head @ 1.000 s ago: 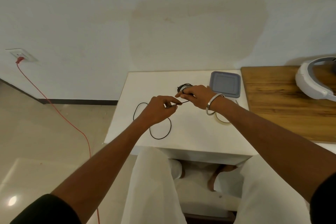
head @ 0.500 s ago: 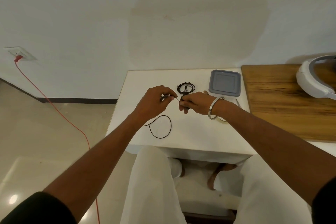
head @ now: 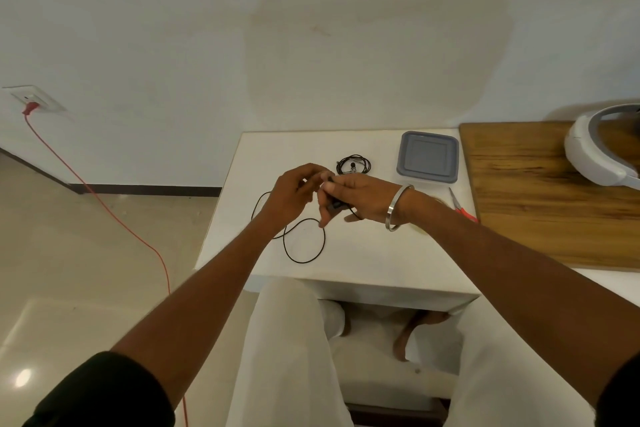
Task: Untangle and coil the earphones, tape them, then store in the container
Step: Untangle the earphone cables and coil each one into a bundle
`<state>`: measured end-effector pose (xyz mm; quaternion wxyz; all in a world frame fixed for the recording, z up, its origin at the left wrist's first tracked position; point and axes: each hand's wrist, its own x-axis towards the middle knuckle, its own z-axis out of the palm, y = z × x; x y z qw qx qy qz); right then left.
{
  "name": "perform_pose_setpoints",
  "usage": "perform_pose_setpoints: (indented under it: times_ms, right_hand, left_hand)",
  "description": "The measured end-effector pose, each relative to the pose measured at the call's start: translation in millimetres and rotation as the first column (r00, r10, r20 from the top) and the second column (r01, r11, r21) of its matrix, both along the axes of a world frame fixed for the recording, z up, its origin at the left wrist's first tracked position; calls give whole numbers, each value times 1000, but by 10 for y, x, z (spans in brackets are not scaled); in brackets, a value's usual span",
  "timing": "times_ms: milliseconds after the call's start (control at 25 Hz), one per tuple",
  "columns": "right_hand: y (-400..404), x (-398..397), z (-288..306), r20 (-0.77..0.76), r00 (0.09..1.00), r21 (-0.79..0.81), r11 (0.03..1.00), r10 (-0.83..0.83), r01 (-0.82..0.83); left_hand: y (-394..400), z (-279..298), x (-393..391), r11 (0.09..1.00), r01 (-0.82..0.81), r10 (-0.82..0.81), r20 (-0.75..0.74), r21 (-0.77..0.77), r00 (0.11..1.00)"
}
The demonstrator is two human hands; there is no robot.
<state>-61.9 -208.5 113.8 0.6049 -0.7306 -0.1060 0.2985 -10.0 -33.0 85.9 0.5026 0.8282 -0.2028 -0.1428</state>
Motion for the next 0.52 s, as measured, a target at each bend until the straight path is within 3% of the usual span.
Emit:
perform_pose_setpoints:
  times_ms: [80,240,400,520]
  right_hand:
    - [16,19,22,-62,997,150,987,-52,60]
    - [29,13,19,-192,974,374,909,-117,183]
    - [57,25,60,-288,948,611,736,-136,291]
    - [82,88,117,-287,925,647,662,-249,379]
  left_hand:
    - [-4,-80,-59,989,32,-51,-133,-144,990]
    - [-52,-108,-161,979,45,-85,-194,-198,977]
    - [-95,-128,-155,996,15,-38,-261,-89,965]
    - [-125,-200,-236,998,63,-66,-292,-20,954]
